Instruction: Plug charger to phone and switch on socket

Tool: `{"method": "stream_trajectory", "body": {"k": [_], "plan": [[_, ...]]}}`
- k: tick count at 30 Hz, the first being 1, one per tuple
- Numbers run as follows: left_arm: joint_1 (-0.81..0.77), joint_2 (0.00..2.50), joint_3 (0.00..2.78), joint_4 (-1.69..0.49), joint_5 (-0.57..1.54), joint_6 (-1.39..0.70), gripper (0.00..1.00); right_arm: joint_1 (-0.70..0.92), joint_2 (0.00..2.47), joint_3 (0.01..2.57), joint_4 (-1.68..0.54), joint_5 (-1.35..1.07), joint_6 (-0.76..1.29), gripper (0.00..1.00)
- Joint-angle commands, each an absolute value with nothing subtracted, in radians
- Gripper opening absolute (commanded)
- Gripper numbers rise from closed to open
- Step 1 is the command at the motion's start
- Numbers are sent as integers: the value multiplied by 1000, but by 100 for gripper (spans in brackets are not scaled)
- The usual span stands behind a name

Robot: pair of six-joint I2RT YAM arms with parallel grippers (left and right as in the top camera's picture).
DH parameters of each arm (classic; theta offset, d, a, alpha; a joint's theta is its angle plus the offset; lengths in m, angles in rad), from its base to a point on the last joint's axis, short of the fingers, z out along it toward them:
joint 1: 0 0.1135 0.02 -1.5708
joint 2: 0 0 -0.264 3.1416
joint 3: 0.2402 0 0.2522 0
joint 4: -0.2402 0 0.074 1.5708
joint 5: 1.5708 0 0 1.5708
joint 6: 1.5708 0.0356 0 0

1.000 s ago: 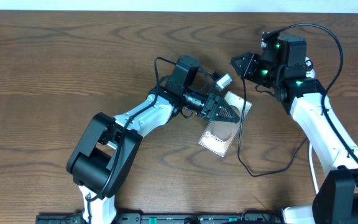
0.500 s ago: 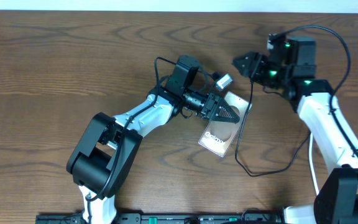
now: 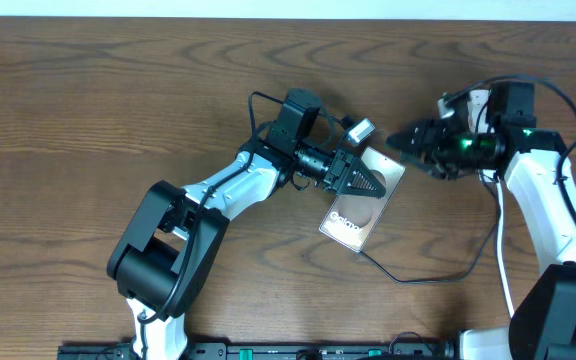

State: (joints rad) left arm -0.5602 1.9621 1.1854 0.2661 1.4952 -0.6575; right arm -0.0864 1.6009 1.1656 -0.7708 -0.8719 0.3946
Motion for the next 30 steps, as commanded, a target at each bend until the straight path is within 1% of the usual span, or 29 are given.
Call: {"method": "stream_trajectory", "body": {"k": [1,3,5,7,10,12,19,24,27,30], "plan": [[-559,1928,1212,273,1544,-666,8,-81,1604,1163,-798,-857,296,53],[-550,1928,1212,281,1544,-666,7,-81,1604,1163,-793,-765,287,54],[-517,1928,1212,288,1536,-666,8,-81,1604,1163,-771,-662,283,58],[-485,1928,1212,288,1533,-666,7,-78,1604,1163,-748,-633,283,59],[-430,1928,1212,288,1532,-666,7,-55,1604,1164,-711,-633,302,59],[-391,1928,1212,287,1526,-667,7,-22,1604,1176,-698,-610,336,59],[-284,1928,1212,287,1521,-667,7,148,1634,1328,-754,-368,427,63],[-236,1928,1212,287,1517,-666,8,192,1747,1356,-744,-368,501,64],[-232,1928,1212,287,1518,-666,7,198,1839,1356,-742,-481,501,64],[-232,1928,1212,287,1518,-666,7,188,1913,1354,-771,-532,484,66]]}}
